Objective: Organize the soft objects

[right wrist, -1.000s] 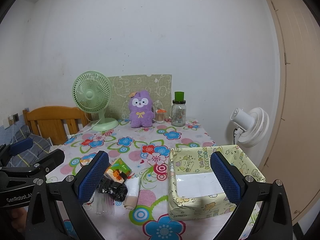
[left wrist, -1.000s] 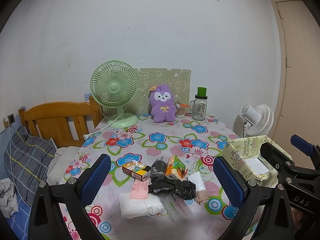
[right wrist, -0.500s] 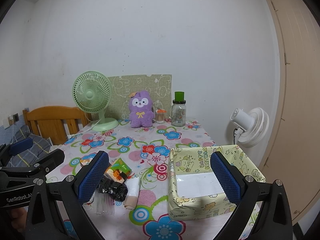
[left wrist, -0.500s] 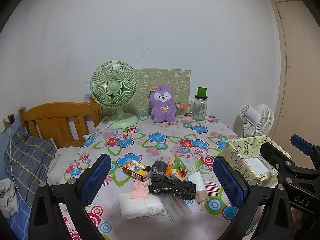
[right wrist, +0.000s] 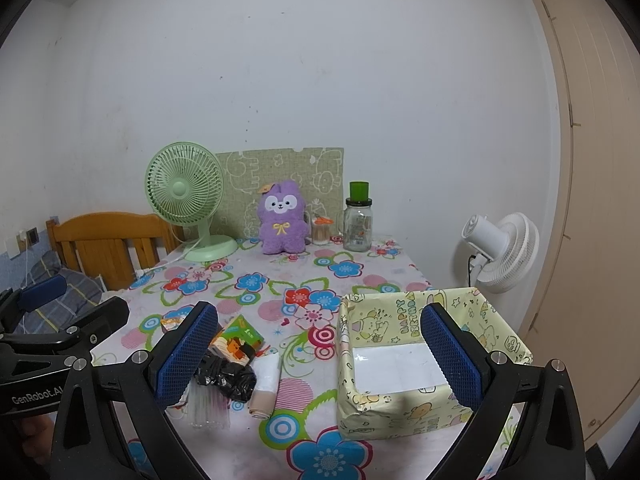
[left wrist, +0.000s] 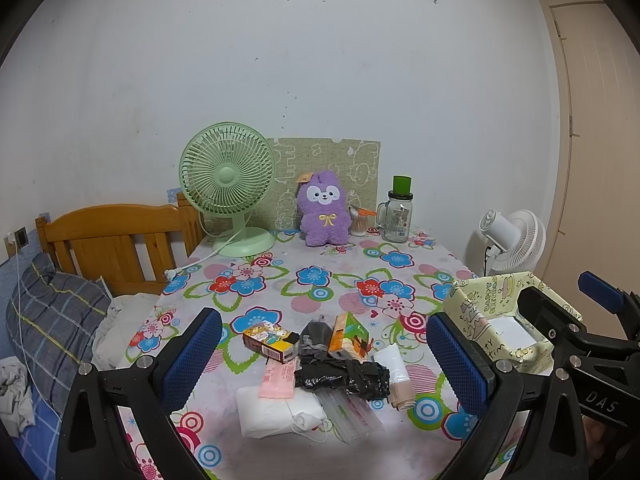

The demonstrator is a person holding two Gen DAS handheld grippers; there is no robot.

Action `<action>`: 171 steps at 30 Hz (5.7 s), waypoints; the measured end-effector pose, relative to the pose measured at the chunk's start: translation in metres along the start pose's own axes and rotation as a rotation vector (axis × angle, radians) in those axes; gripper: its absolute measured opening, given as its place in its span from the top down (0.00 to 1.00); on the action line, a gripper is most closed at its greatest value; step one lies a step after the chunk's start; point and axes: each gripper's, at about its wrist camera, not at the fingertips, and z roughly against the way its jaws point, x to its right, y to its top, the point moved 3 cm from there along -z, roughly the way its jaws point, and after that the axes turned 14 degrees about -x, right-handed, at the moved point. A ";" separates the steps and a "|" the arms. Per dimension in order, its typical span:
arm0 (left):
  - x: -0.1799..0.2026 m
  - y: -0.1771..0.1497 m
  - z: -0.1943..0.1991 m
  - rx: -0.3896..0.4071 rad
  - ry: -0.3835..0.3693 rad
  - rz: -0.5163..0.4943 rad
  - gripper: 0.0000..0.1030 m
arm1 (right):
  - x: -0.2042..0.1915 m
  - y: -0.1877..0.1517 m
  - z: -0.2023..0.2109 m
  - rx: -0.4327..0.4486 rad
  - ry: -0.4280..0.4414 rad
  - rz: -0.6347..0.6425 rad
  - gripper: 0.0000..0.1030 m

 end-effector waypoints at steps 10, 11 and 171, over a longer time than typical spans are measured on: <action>0.001 -0.001 0.000 0.002 0.001 -0.001 0.00 | -0.001 0.001 0.001 0.001 0.002 0.000 0.00; 0.001 -0.001 0.000 0.002 0.001 -0.001 0.00 | -0.001 0.001 0.001 0.001 0.002 0.000 0.00; -0.002 -0.024 -0.077 -0.240 -0.059 -0.081 0.61 | -0.065 -0.011 -0.082 -0.302 0.174 0.007 0.42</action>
